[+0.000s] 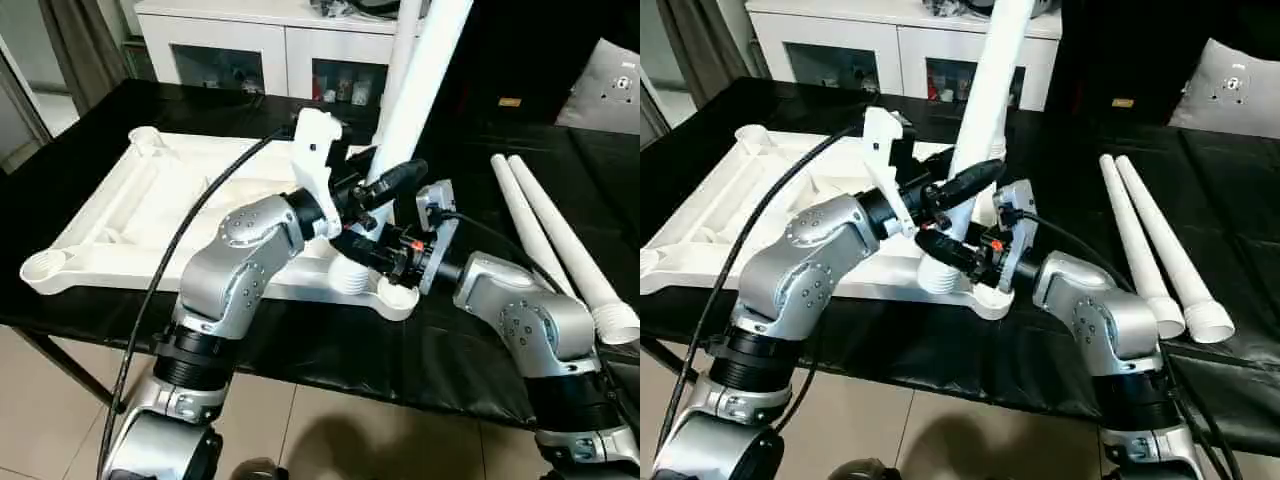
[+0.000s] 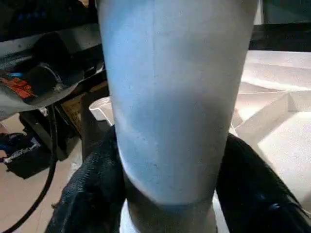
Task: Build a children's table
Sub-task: Pick table leg
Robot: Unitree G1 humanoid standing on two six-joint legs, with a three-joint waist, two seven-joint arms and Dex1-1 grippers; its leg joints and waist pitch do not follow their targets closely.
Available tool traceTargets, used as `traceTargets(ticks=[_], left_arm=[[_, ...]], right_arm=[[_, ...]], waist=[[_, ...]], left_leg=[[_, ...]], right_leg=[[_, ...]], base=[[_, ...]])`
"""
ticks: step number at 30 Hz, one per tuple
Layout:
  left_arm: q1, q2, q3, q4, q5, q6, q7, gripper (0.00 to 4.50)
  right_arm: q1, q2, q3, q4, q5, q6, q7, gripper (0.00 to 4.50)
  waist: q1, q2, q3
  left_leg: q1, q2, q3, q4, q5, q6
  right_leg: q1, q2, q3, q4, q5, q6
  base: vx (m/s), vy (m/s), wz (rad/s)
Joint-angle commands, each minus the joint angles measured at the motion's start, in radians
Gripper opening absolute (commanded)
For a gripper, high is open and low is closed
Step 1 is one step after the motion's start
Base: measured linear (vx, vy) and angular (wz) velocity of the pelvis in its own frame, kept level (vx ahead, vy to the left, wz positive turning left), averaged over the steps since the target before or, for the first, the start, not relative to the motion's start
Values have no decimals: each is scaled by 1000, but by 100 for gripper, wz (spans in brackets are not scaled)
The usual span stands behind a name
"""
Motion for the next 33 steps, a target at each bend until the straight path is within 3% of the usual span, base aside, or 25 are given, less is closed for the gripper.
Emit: traceTargets(ticks=[1,9,12,13,14,16,18,23,30,33], left_arm=[[2,-1,-14,-19,4,-7,-8,185],[3,-10,-11,-19,-5,5,-9,185],[2,-10,-10,-17,-3,4,-11,185],[1,-9,-9,-16,-1,2,-9,185],[1,-9,-9,-16,-1,2,-9,185],[-1,-8,-9,-14,4,-1,-7,185],[-1,-7,-11,-14,4,-1,-9,185],[-2,-8,-12,-15,3,1,-15,185],[-3,-4,-17,-15,3,2,-22,185],[-2,-4,-18,-17,4,2,-23,185]], right_arm=[[-4,0,-10,-2,4,11,-5,213],[-2,15,-23,19,-9,-12,-37,191],[0,13,-7,25,-42,-60,-36,191],[-4,10,-7,28,-32,-34,-32,191],[-4,10,-7,28,-32,-34,-32,225],[-12,21,-26,41,-8,-11,-40,225],[-19,31,-46,50,3,-16,-49,262],[-23,32,-55,47,10,-25,-50,303],[-10,27,-46,33,14,-21,-29,303],[-11,27,-45,36,11,-24,-30,269]], waist=[[-1,-19,-79],[-2,-17,-79],[-2,-18,-78],[-2,-17,-78],[-2,-17,-79],[-2,-16,-79],[-2,-15,-79],[-1,-14,-79],[-1,-15,-79],[0,-14,-79]], left_leg=[[6,113,-48,-63,-42,62],[7,114,-49,-64,-46,56],[7,112,-48,-64,-49,53],[7,113,-49,-64,-47,55],[7,114,-49,-64,-45,57],[7,114,-49,-64,-47,59],[7,113,-49,-63,-50,59],[7,114,-49,-64,-50,55],[7,112,-49,-63,-52,55],[8,114,-50,-64,-51,54]], right_leg=[[58,-132,83,-68,-205,-120],[58,-132,83,-67,-203,-123],[58,-132,83,-68,-205,-122],[59,-132,83,-67,-204,-123],[58,-131,83,-66,-198,-124],[58,-131,83,-66,-196,-125],[58,-133,83,-67,-203,-127],[58,-132,83,-68,-201,-123],[58,-132,82,-70,-214,-115],[57,-131,82,-69,-215,-114]], base=[[0,0,0],[0,0,0],[0,0,0],[0,0,0],[0,0,0],[0,0,0],[0,0,0],[0,0,0],[0,0,0],[0,0,0]])
